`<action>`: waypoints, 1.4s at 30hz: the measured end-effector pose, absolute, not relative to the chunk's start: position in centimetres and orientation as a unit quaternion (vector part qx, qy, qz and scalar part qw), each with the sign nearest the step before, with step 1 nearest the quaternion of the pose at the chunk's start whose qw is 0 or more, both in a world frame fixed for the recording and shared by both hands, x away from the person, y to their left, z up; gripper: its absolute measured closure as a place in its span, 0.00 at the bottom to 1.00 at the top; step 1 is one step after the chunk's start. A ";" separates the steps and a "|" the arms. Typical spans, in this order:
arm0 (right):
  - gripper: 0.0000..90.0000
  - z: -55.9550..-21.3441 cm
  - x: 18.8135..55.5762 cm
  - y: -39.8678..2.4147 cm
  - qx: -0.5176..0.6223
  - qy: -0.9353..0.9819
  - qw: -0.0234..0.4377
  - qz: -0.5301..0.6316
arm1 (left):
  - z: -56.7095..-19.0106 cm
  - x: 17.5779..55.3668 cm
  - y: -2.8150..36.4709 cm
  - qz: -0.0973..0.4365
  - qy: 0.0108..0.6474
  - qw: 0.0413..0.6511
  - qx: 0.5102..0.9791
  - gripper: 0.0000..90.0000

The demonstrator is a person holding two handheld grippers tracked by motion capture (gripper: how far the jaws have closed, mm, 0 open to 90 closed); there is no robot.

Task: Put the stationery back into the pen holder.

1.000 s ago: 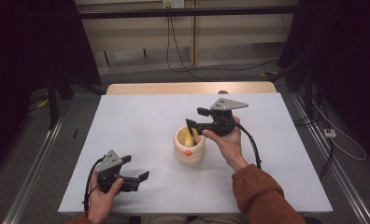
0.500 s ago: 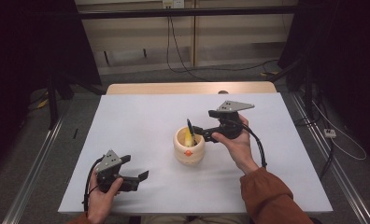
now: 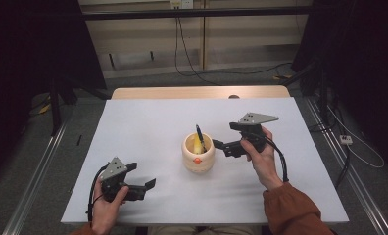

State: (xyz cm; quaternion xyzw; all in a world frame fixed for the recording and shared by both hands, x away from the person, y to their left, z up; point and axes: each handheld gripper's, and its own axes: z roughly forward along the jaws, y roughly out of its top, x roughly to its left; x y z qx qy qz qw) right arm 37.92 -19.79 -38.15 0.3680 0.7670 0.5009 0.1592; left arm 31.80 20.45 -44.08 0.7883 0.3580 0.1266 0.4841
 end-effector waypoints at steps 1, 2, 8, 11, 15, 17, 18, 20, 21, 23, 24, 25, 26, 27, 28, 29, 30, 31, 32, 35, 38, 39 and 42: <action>0.08 -38.3 37.7 -20.0 0.370 0.767 0.162 0.499 | -44.1 31.8 20.4 0.127 0.356 0.484 0.789 0.07; 0.08 -38.4 37.5 -20.1 0.370 0.766 0.165 0.498 | -44.1 31.8 20.4 0.127 0.356 0.484 0.789 0.07; 0.08 -38.7 36.2 -21.3 0.381 0.760 0.179 0.495 | -44.0 31.8 20.5 0.131 0.356 0.484 0.788 0.07; 0.07 -39.1 35.7 -21.9 0.383 0.756 0.183 0.498 | -44.0 31.8 20.5 0.131 0.356 0.486 0.787 0.07; 0.08 -39.7 35.0 -22.6 0.393 0.752 0.190 0.495 | -43.9 31.7 20.5 0.135 0.357 0.486 0.786 0.07; 0.08 -40.1 34.6 -23.0 0.398 0.748 0.195 0.493 | -43.9 31.7 20.5 0.140 0.362 0.488 0.782 0.06; 0.08 -40.3 34.5 -23.2 0.401 0.747 0.196 0.492 | -43.8 31.7 20.6 0.141 0.364 0.488 0.780 0.06; 0.09 -40.7 34.1 -23.5 0.408 0.744 0.198 0.490 | -43.8 31.7 20.7 0.145 0.368 0.488 0.778 0.06; 0.09 -40.9 34.0 -23.7 0.409 0.744 0.198 0.490 | -43.8 31.7 20.7 0.143 0.370 0.490 0.776 0.06; 0.09 -41.3 33.6 -23.9 0.415 0.744 0.203 0.484 | -43.8 31.6 20.7 0.145 0.370 0.491 0.775 0.06; 0.09 -41.5 33.4 -23.9 0.416 0.743 0.206 0.482 | -43.8 31.6 20.7 0.145 0.370 0.491 0.776 0.06; 0.09 -41.6 33.2 -24.0 0.419 0.742 0.208 0.480 | -43.8 31.6 20.7 0.144 0.370 0.492 0.775 0.06; 0.09 -41.8 33.0 -24.1 0.423 0.740 0.214 0.477 | -43.8 31.6 20.7 0.145 0.369 0.492 0.775 0.06; 0.09 -41.9 32.8 -24.3 0.426 0.739 0.220 0.474 | -43.7 31.6 20.7 0.145 0.368 0.491 0.776 0.06; 0.09 -42.0 32.5 -24.5 0.427 0.738 0.223 0.473 | -43.7 31.6 20.6 0.145 0.368 0.491 0.776 0.06; 0.09 -42.1 32.3 -24.6 0.430 0.737 0.223 0.472 | -43.7 31.5 20.6 0.145 0.368 0.491 0.776 0.06; 0.09 -42.3 32.1 -24.8 0.432 0.737 0.223 0.470 | -43.7 31.5 20.6 0.145 0.369 0.491 0.776 0.06; 0.09 -42.4 31.9 -25.0 0.435 0.737 0.223 0.467 | -43.7 31.5 20.6 0.144 0.369 0.492 0.775 0.06; 0.09 -42.6 31.8 -25.2 0.437 0.736 0.224 0.466 | -43.7 31.5 20.6 0.143 0.370 0.492 0.775 0.06; 0.09 -43.0 31.2 -25.8 0.447 0.732 0.225 0.462 | -43.7 31.5 20.5 0.144 0.370 0.492 0.775 0.06; 0.09 -43.4 30.7 -26.3 0.452 0.734 0.225 0.454 | -43.7 31.5 20.6 0.147 0.371 0.492 0.774 0.06; 0.09 -43.5 30.6 -26.5 0.455 0.734 0.225 0.452 | -43.7 31.5 20.6 0.147 0.371 0.492 0.774 0.06; 0.08 -43.8 30.1 -27.0 0.462 0.733 0.226 0.446 | -43.6 31.4 20.5 0.151 0.375 0.488 0.773 0.06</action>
